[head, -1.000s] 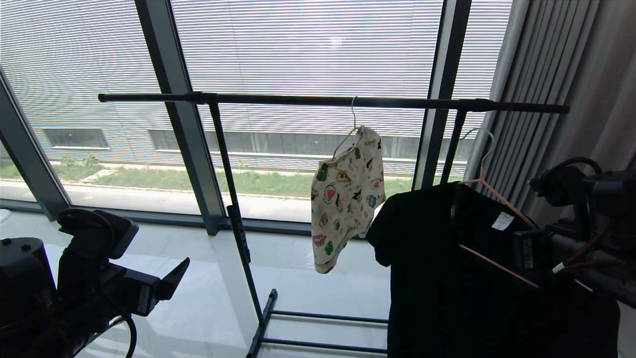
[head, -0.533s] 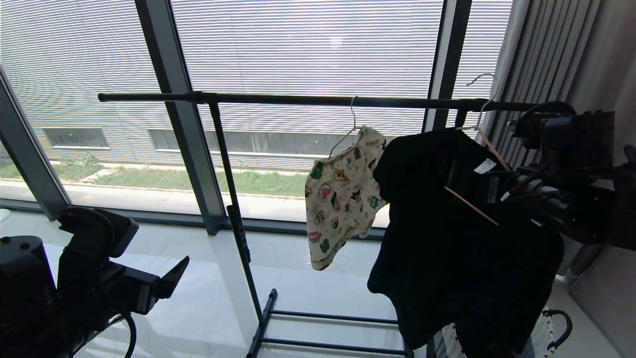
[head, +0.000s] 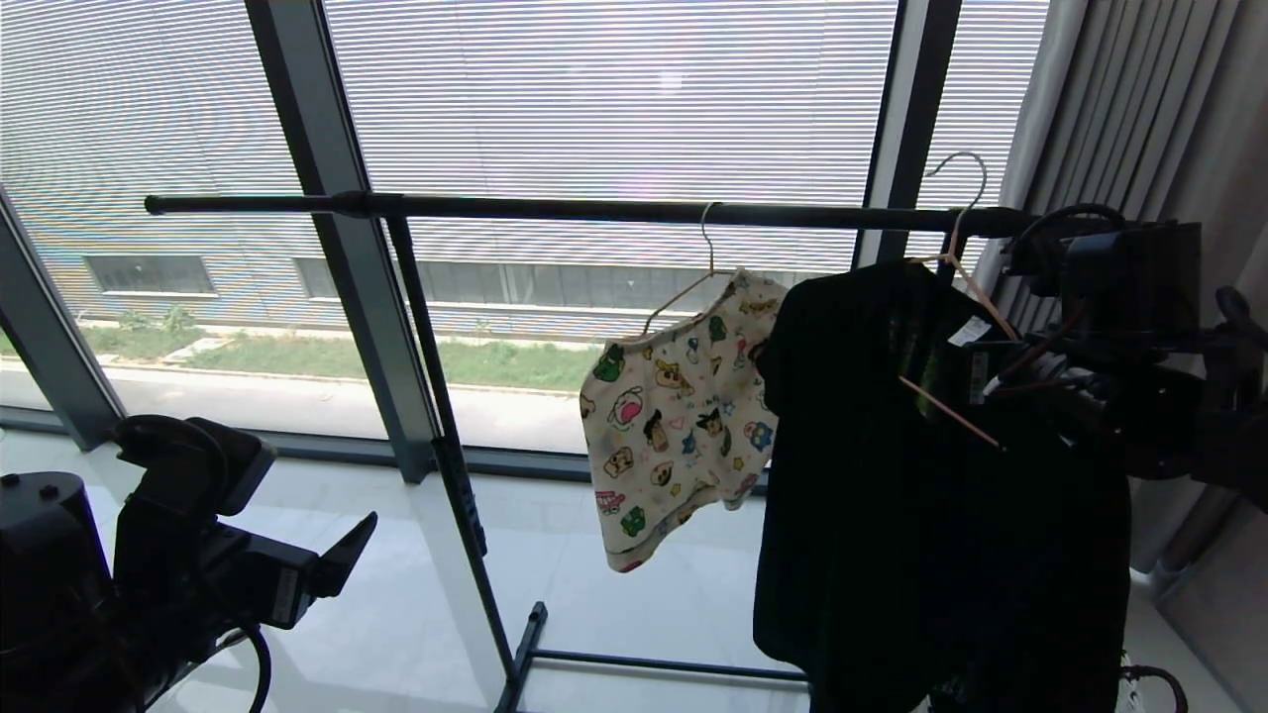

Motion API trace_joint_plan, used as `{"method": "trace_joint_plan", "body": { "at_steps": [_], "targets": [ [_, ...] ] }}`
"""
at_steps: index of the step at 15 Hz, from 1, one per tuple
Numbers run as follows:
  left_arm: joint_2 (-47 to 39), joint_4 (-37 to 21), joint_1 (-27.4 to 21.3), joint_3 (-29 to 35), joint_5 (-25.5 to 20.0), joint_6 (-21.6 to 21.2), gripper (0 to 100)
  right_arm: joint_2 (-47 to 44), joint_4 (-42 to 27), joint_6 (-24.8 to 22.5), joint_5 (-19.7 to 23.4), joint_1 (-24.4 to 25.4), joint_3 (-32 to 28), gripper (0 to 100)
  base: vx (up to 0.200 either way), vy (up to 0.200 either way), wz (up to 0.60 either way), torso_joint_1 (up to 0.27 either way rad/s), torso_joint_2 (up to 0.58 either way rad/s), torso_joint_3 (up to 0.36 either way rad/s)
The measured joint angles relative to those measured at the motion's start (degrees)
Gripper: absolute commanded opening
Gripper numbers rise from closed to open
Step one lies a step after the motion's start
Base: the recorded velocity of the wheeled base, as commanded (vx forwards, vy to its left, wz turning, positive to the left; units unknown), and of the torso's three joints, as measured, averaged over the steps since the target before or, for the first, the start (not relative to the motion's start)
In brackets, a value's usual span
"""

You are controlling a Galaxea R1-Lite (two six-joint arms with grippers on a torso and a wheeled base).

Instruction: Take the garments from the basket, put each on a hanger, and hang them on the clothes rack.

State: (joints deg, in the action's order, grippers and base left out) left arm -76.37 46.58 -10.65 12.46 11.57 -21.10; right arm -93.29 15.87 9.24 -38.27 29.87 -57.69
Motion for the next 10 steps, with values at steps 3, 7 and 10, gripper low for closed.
{"method": "trace_joint_plan", "body": {
  "at_steps": [3, 7, 10],
  "targets": [
    [0.02, -0.02, -0.01, -0.09, 0.0, 0.0, 100, -0.23, 0.0, -0.33, -0.76, -0.1, 0.02, 0, 0.2, 0.0, 0.0, 0.004, 0.0, 0.004],
    [0.0, -0.02, -0.12, -0.23, 0.0, 0.04, 100, -0.94, 0.09, -0.33, -3.47, -0.1, 0.17, 0, 0.05, 0.0, 0.0, 0.001, 0.0, 0.002],
    [-0.02, -0.02, -0.17, -0.34, 0.0, 0.02, 100, -1.57, 0.09, -0.73, -3.47, -0.33, 0.06, 0, 0.0, 0.0, 0.0, 0.0, 0.0, 0.0]
  ]
}}
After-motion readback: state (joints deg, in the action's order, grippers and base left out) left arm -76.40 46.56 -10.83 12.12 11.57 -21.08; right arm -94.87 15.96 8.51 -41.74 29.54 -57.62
